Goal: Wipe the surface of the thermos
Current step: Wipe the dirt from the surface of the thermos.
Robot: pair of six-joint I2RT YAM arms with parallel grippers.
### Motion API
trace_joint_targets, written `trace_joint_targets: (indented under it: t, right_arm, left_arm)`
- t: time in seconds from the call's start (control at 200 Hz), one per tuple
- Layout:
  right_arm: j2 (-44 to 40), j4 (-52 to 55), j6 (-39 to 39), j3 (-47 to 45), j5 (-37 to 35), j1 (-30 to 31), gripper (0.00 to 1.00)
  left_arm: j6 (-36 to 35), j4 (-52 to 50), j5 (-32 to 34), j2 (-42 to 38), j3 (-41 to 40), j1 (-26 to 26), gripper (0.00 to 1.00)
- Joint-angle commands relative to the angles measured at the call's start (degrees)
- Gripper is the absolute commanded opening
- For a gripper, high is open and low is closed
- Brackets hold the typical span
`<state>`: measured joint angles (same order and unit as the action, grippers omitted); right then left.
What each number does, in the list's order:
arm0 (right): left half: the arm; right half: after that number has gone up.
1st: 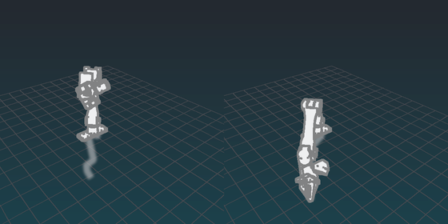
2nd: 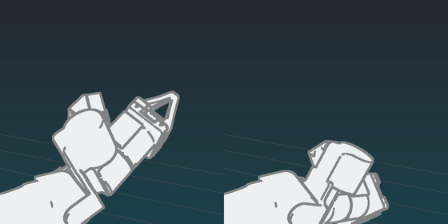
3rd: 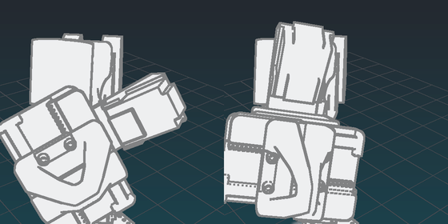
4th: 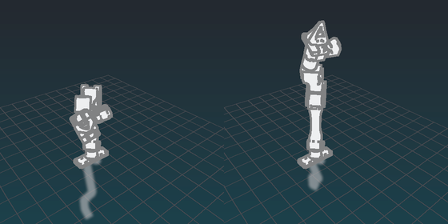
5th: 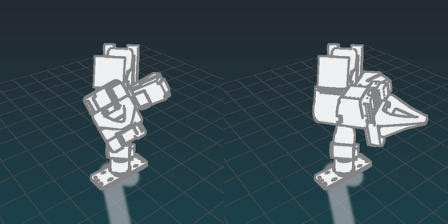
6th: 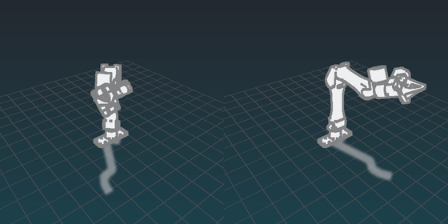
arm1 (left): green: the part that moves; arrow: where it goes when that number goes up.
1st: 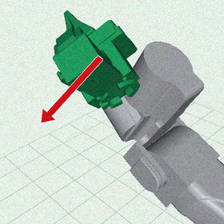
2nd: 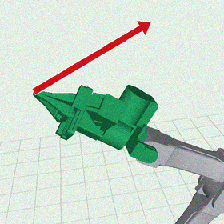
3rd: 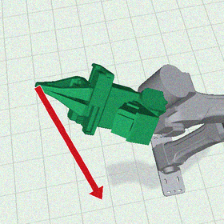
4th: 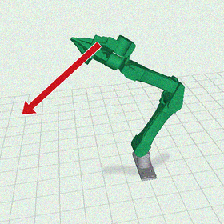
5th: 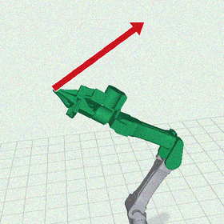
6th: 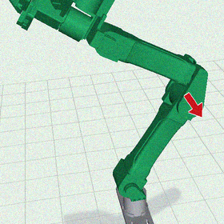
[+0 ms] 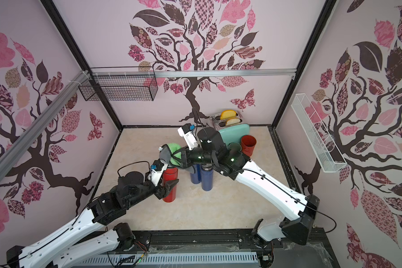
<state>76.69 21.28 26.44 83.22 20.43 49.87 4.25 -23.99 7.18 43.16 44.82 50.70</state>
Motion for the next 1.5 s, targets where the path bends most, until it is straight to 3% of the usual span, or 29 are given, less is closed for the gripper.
trace_joint_targets:
  t: [0.0, 0.405, 0.57, 0.68, 0.8, 0.985, 1.165, 1.26, 1.365, 1.495]
  right_arm:
    - [-3.84, 2.32, 2.64, -3.86, 0.32, 1.12, 0.00]
    - [10.81, 4.47, -1.94, 13.95, 3.83, 1.12, 0.00]
    - [4.86, 1.67, -0.70, 5.58, 3.07, 1.11, 0.00]
    - [-2.93, 0.70, -1.74, -1.88, -2.85, 0.92, 0.00]
    - [-6.51, 2.82, -2.22, -3.64, -2.37, -4.01, 0.00]
    - [-6.94, 0.94, -1.65, -3.95, 1.71, -6.18, 0.00]
    - [-8.11, -8.77, 3.05, -13.24, 4.13, -6.18, 0.00]
    - [-8.55, -14.86, 7.02, -17.41, 6.43, -5.83, 0.00]
    - [-9.41, -20.27, 9.79, -19.58, 6.61, -3.53, 0.00]
    - [-10.50, -26.12, 11.34, -21.16, 5.62, 1.12, 0.00]
  left_arm:
    - [-0.05, 8.47, 1.18, -0.72, 3.49, -0.34, 0.00]
    - [3.31, 8.80, 1.19, -2.08, 2.38, 0.28, 0.00]
    - [2.26, 5.67, 2.57, -2.99, 3.58, 0.28, 0.00]
    - [1.48, 4.85, 5.04, -4.52, 3.77, 0.28, 0.00]
    - [-0.25, 4.59, 8.50, -6.07, 6.17, 0.28, 0.00]
    - [1.42, 0.82, 11.49, -5.11, 19.28, -0.07, 0.00]
    - [9.58, -4.65, 10.12, -2.39, 32.86, -0.16, 0.00]
    - [13.84, 1.91, 9.94, -4.75, 31.58, -0.16, 0.00]
    - [13.28, 9.08, 10.31, -6.88, 26.90, -0.16, 0.00]
    - [16.18, 9.95, 11.98, -7.04, 24.18, -0.16, 0.00]
